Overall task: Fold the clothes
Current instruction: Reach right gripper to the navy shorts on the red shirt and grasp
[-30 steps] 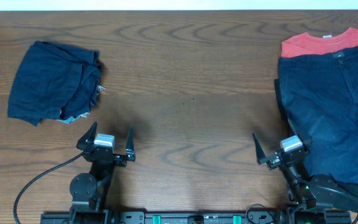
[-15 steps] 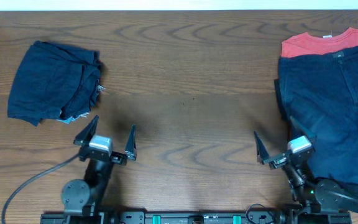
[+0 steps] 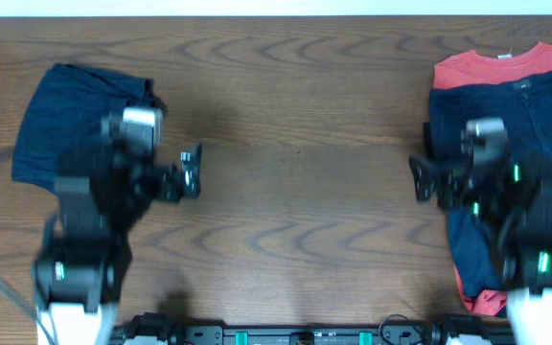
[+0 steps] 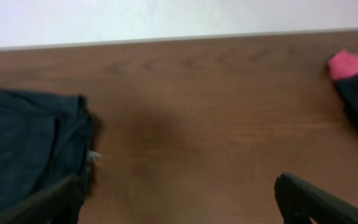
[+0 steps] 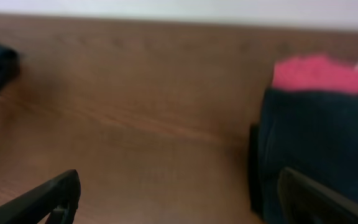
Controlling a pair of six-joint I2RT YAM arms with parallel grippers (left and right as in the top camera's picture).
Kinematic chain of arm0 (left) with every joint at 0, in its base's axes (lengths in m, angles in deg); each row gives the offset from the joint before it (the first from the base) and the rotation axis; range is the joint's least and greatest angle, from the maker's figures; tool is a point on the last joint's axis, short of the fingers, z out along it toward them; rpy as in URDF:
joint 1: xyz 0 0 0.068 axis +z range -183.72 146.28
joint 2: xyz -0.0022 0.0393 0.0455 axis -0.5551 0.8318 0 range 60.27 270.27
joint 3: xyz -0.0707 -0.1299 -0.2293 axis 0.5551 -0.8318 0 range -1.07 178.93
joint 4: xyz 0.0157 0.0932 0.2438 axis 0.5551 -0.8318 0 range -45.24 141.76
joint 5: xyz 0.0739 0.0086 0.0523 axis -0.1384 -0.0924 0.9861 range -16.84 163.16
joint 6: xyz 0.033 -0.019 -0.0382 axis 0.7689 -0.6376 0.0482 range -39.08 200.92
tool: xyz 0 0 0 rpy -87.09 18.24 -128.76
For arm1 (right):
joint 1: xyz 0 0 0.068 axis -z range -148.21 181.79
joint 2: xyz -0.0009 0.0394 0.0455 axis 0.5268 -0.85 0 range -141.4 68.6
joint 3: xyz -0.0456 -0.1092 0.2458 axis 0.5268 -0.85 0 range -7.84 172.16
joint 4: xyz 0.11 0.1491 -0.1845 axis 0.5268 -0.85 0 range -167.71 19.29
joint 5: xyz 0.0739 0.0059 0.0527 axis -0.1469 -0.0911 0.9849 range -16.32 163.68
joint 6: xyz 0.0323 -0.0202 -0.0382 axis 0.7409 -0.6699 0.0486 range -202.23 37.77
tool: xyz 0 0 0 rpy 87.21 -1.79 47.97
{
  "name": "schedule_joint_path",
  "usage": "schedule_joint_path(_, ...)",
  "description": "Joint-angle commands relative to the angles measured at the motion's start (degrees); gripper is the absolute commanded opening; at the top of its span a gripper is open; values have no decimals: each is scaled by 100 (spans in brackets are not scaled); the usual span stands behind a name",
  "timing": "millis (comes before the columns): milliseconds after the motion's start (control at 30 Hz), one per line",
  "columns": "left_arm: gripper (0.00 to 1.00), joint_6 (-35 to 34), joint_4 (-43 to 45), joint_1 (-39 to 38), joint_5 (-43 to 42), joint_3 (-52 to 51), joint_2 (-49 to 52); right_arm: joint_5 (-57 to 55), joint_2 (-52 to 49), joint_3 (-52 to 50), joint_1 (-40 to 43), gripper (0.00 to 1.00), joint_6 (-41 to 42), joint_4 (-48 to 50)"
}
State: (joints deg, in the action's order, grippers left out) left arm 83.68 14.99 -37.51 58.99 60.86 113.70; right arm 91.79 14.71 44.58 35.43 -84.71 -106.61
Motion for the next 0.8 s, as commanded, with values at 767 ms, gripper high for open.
schedule_joint_path(767,98,-48,-1423,17,-85,1554,2245,-1211,-6352,2839,345,93,1130,1661)
